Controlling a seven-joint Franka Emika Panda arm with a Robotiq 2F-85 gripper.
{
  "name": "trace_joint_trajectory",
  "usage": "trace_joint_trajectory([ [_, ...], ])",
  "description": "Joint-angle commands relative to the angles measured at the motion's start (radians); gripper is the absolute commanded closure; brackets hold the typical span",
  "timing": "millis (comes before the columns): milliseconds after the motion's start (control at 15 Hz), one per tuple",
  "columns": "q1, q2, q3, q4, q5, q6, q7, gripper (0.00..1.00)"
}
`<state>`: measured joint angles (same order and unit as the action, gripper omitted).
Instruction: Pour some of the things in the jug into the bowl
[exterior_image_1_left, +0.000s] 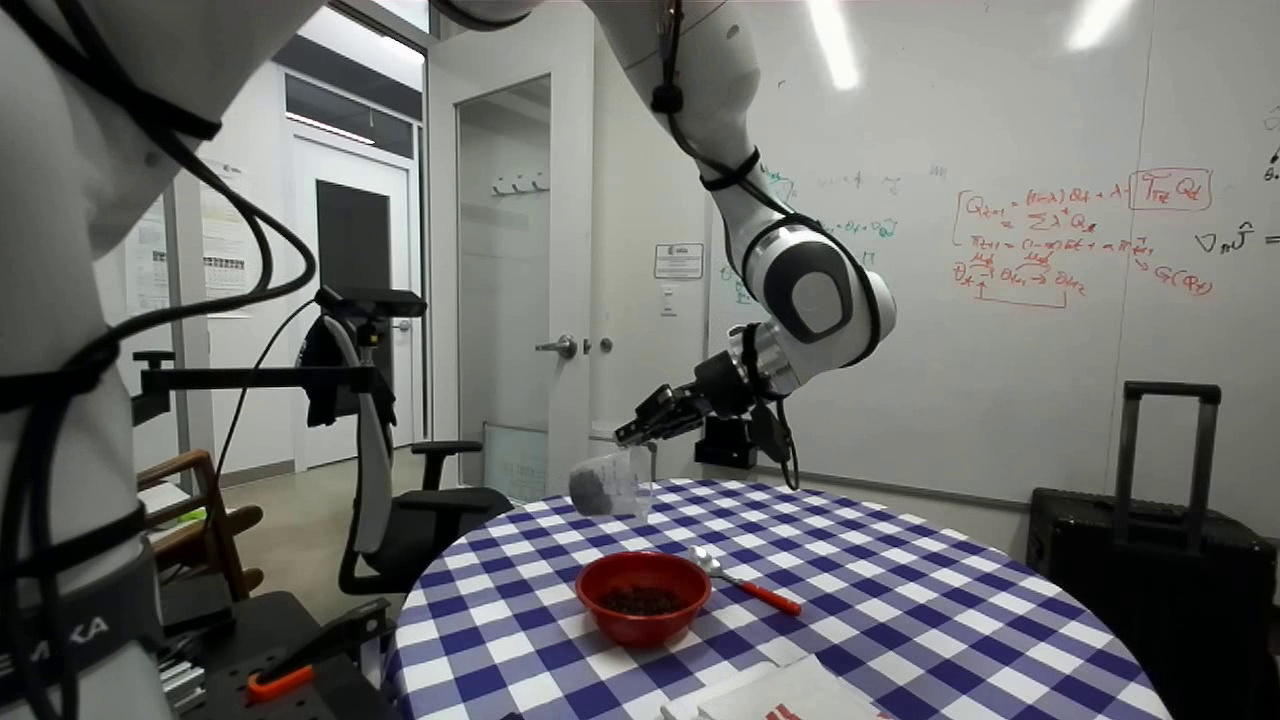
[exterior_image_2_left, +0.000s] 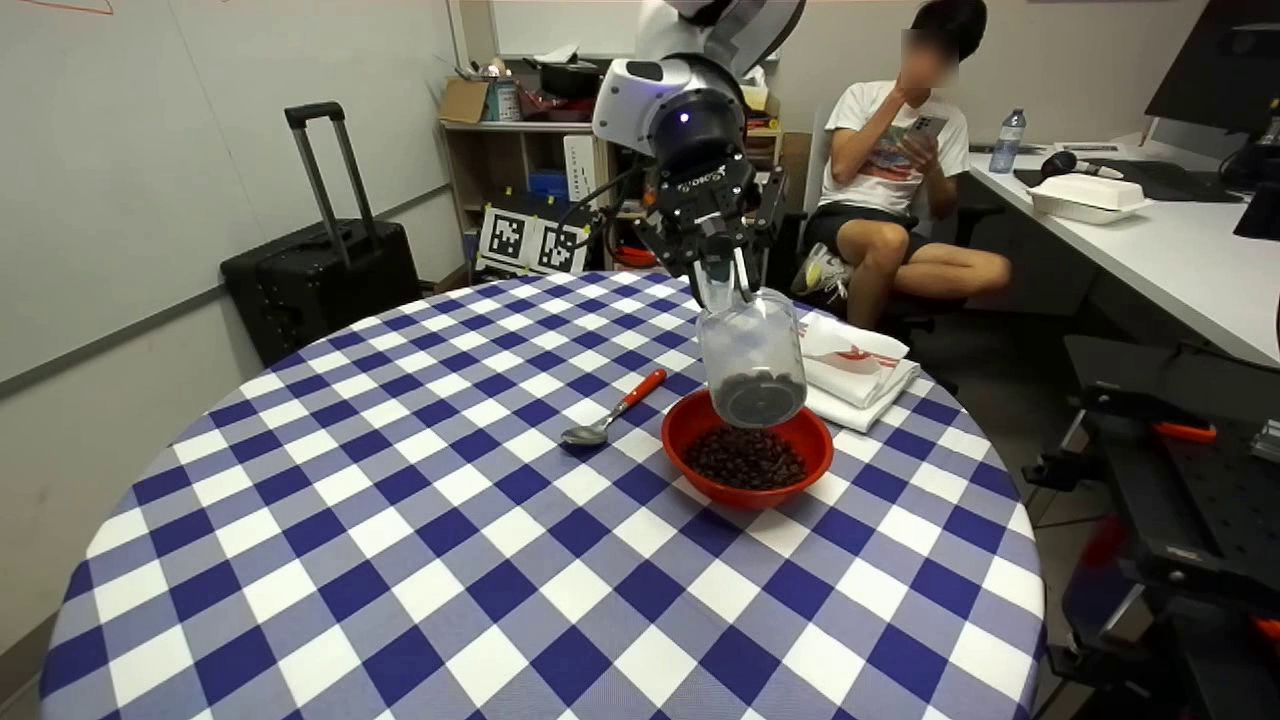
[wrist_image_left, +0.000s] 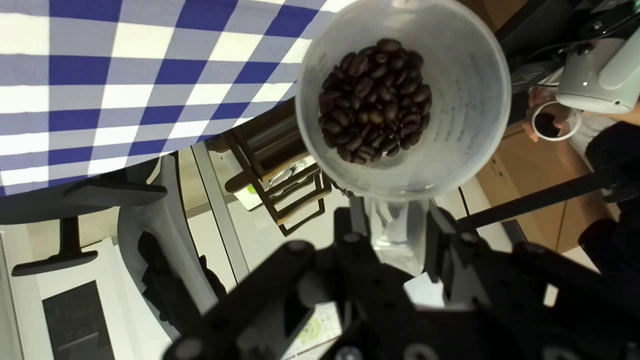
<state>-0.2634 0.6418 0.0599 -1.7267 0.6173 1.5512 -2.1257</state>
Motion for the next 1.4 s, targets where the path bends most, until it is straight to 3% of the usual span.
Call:
trace_joint_trajectory([
  [0, -0.040, 0.093, 0.003, 0.119, 0.061, -0.121, -0.006, 0.93],
  [600, -0.091, 0.186, -0.004, 0.209, 0.182, -0.249, -0.016, 0.93],
  [1333, -0.120, 0.232, -0.017, 0.208, 0.285, -0.311, -0.046, 0.93],
])
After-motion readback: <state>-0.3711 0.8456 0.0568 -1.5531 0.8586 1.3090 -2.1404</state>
